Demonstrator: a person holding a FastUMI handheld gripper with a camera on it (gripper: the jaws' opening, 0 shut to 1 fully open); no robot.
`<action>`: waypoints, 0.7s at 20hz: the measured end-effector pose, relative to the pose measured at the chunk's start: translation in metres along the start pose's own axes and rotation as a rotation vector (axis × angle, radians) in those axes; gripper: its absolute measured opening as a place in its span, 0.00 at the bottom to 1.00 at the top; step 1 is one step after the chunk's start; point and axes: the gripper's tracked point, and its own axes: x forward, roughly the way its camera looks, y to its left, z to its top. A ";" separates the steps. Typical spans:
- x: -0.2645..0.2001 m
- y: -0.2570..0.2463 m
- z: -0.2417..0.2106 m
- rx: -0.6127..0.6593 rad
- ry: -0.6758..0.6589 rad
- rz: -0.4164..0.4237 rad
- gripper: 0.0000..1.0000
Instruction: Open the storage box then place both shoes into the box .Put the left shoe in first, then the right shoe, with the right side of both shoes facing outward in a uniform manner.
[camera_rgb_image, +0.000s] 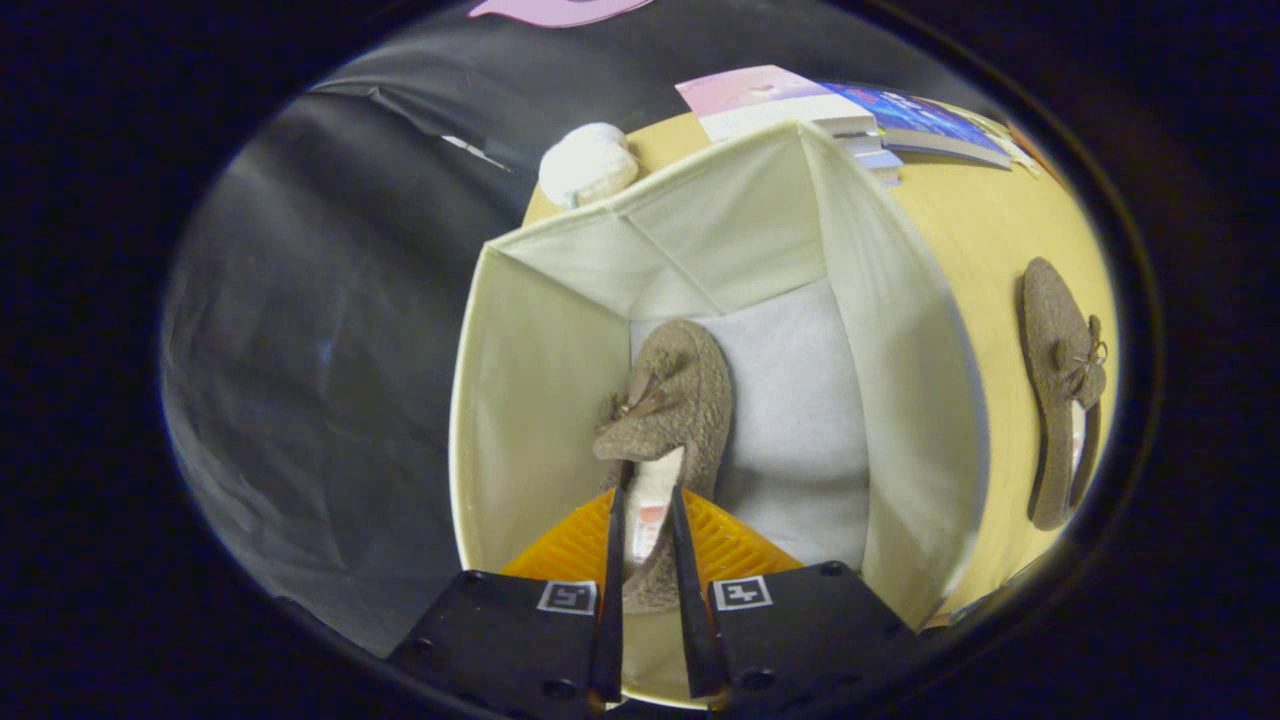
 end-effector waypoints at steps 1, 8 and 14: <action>-0.006 0.001 0.004 0.011 -0.008 0.014 0.28; -0.069 -0.009 0.062 0.025 -0.155 0.067 0.29; -0.132 -0.066 0.132 0.060 -0.349 0.013 0.28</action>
